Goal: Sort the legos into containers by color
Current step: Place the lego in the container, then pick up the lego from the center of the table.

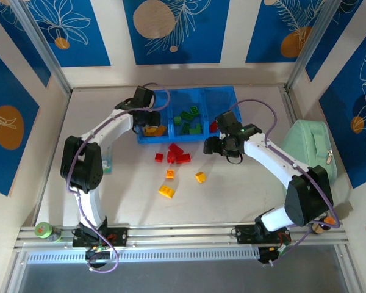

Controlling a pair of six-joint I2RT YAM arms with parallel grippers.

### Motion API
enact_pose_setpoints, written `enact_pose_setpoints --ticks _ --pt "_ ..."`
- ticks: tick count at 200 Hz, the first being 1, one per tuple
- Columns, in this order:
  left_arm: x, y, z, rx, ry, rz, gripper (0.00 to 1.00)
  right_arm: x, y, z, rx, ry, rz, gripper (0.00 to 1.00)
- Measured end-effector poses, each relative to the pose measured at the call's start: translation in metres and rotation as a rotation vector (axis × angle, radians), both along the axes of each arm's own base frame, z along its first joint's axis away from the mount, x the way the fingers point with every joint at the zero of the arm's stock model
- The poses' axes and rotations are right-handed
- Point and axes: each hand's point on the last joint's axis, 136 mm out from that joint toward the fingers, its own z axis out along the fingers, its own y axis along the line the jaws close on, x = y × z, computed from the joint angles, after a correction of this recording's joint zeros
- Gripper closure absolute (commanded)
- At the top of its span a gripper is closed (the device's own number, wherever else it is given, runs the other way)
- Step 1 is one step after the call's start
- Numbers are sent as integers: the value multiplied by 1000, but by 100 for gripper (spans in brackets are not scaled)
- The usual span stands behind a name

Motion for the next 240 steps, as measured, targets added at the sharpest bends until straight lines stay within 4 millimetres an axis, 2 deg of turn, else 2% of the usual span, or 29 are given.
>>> enact_pose_setpoints --ticks 14,36,55,99,130,152,173,191,218,240 --pt "3 0 3 1 -8 -3 64 -1 2 0 0 0 5 20" --pt "6 -2 6 -2 -20 -14 34 -2 4 0 0 0 14 18" --pt "7 -6 10 -27 -39 -27 26 -5 8 0 -1 0 29 16" --pt "-21 -4 31 -77 -81 -40 25 -14 23 -1 -1 2 104 12" --pt "-59 -1 44 -104 -118 -64 25 -32 45 -16 -26 51 215 10" --pt "-92 0 37 -118 -110 -83 25 -51 58 -39 -73 119 289 11" --pt "-123 6 20 -122 -80 -86 25 -68 63 -63 -121 187 334 13" --pt "-148 13 6 -128 -54 -80 25 -76 64 -80 -155 233 351 16" --pt "-174 21 -4 -141 -38 -72 25 -80 62 -99 -195 284 357 20" --pt "-186 28 -4 -147 -49 -57 25 -81 59 -109 -231 308 361 29"
